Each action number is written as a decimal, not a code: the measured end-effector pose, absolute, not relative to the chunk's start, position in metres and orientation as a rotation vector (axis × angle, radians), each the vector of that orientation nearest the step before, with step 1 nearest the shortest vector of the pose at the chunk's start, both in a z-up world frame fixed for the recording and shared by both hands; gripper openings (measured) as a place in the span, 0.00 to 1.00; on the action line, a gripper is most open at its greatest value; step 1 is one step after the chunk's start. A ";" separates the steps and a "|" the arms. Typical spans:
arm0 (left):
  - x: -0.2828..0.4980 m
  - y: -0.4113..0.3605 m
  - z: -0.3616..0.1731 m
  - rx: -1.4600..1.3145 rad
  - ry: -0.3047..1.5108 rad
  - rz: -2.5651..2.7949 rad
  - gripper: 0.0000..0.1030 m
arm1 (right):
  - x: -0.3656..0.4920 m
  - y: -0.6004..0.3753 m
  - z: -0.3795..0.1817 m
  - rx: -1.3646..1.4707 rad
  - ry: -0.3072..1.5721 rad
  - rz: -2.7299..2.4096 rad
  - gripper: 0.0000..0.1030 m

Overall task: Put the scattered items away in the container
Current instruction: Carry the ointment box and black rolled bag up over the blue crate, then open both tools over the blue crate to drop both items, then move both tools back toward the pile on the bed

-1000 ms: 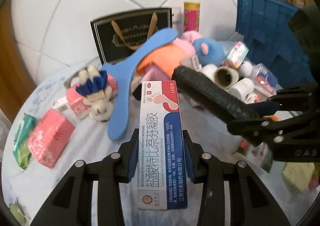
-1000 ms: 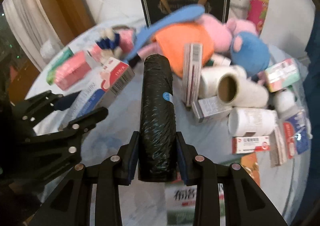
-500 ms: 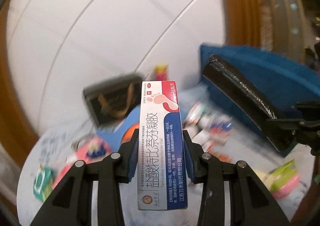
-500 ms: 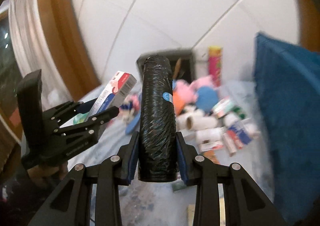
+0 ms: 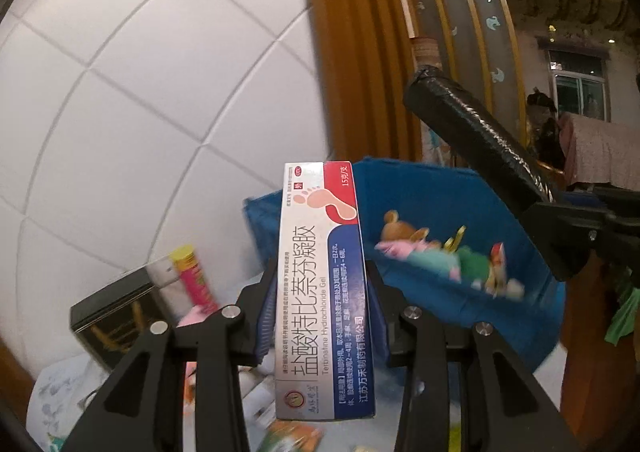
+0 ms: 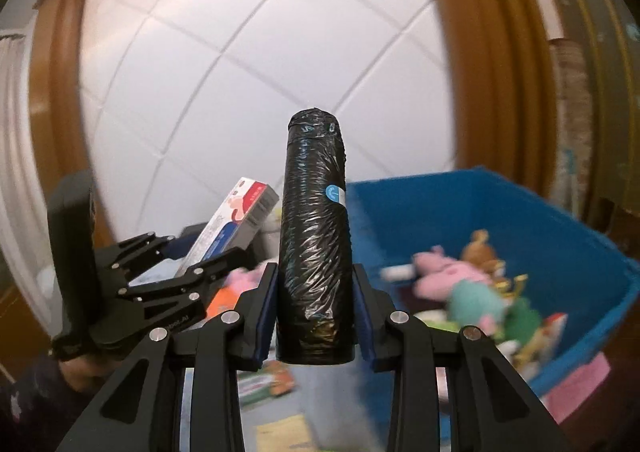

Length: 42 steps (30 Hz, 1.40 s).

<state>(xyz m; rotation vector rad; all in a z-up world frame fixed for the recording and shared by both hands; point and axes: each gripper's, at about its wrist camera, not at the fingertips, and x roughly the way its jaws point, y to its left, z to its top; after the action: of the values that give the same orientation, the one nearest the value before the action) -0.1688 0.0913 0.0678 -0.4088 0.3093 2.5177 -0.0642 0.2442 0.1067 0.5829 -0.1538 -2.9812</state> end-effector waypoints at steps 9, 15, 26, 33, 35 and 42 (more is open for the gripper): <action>-0.183 0.207 0.088 -0.386 0.343 2.559 0.38 | -0.077 0.368 0.125 0.654 -0.208 -3.060 0.33; -0.199 0.248 0.089 -0.428 0.364 2.594 0.38 | -0.098 0.413 0.110 0.727 -0.243 -3.053 0.33; -0.204 0.282 0.086 -0.474 0.415 2.665 0.85 | -0.128 0.438 0.087 0.808 -0.245 -3.093 0.62; -0.193 0.279 0.095 -0.426 0.444 2.720 1.00 | -0.117 0.434 0.101 0.698 -0.238 -3.106 0.76; -0.190 0.277 0.096 -0.424 0.442 2.727 1.00 | -0.114 0.433 0.104 0.665 -0.243 -3.103 0.76; -0.176 0.237 0.094 -0.432 0.377 2.770 1.00 | -0.097 0.420 0.120 0.564 -0.241 -3.081 0.77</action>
<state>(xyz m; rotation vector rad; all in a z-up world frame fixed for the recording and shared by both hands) -0.1760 0.2371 0.0945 -0.4315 0.3774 2.7704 -0.0974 0.4204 0.1201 0.5636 -0.2408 -3.0813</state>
